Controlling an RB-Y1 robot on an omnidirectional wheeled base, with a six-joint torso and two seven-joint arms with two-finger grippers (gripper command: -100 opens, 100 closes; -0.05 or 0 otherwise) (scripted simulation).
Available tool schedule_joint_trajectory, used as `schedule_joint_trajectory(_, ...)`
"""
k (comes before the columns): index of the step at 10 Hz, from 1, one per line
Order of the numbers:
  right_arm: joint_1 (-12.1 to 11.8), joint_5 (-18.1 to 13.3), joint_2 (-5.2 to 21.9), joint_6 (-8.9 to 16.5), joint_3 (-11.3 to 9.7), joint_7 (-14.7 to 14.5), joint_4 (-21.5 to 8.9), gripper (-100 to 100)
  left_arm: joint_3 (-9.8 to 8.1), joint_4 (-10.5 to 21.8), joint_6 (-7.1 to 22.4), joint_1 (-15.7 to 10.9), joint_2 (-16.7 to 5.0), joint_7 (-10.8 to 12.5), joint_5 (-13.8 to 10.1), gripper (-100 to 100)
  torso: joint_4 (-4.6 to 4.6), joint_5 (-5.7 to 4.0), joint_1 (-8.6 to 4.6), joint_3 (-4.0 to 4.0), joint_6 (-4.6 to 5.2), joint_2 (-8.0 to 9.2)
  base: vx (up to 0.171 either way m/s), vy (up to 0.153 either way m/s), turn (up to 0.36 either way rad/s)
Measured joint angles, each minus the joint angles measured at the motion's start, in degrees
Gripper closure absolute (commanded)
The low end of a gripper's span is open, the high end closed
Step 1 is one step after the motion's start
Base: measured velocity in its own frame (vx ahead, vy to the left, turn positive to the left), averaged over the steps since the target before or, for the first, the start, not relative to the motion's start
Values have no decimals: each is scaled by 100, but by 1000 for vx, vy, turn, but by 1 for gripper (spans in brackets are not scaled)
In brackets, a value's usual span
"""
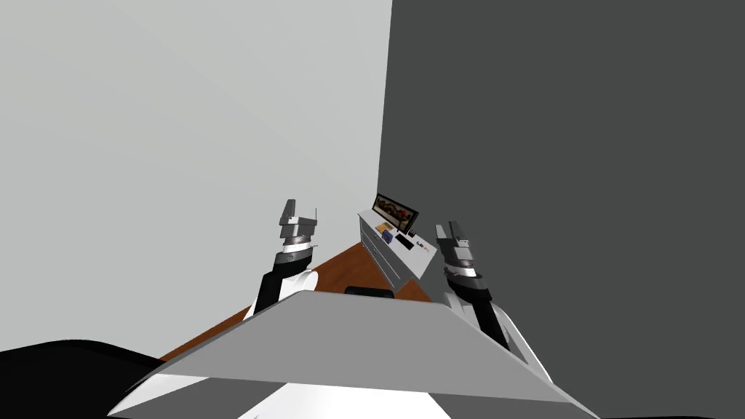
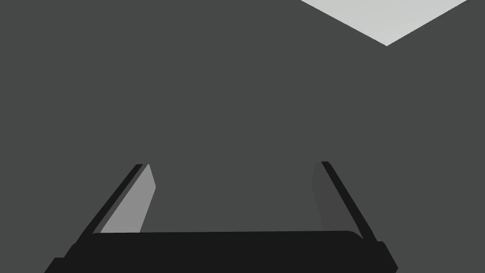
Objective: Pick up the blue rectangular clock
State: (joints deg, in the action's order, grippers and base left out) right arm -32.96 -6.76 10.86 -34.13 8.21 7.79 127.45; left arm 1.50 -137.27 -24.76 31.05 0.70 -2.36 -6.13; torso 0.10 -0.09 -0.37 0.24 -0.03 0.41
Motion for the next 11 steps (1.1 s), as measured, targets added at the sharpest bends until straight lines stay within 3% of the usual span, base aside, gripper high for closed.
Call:
schedule_joint_trajectory(1,-59,-39,194,36,157,64,-141,-100,0,0,0,0,0,0,0,0,0,1,3,0,0,-1,-118,-53,394)
schedule_joint_trajectory(3,-308,-138,542,-167,395,172,-575,-100,0,0,0,0,0,0,0,0,1,3,12,3,0,6,-122,-27,337)
schedule_joint_trajectory(6,-475,-224,896,-167,532,263,-919,-100,-1,0,0,2,0,0,0,0,-5,2,10,-14,6,-25,-65,-26,278)
schedule_joint_trajectory(11,-743,-343,1426,-392,704,436,-1719,-100,-1,0,0,1,0,0,0,0,-5,3,14,-13,3,-23,-67,-11,244)
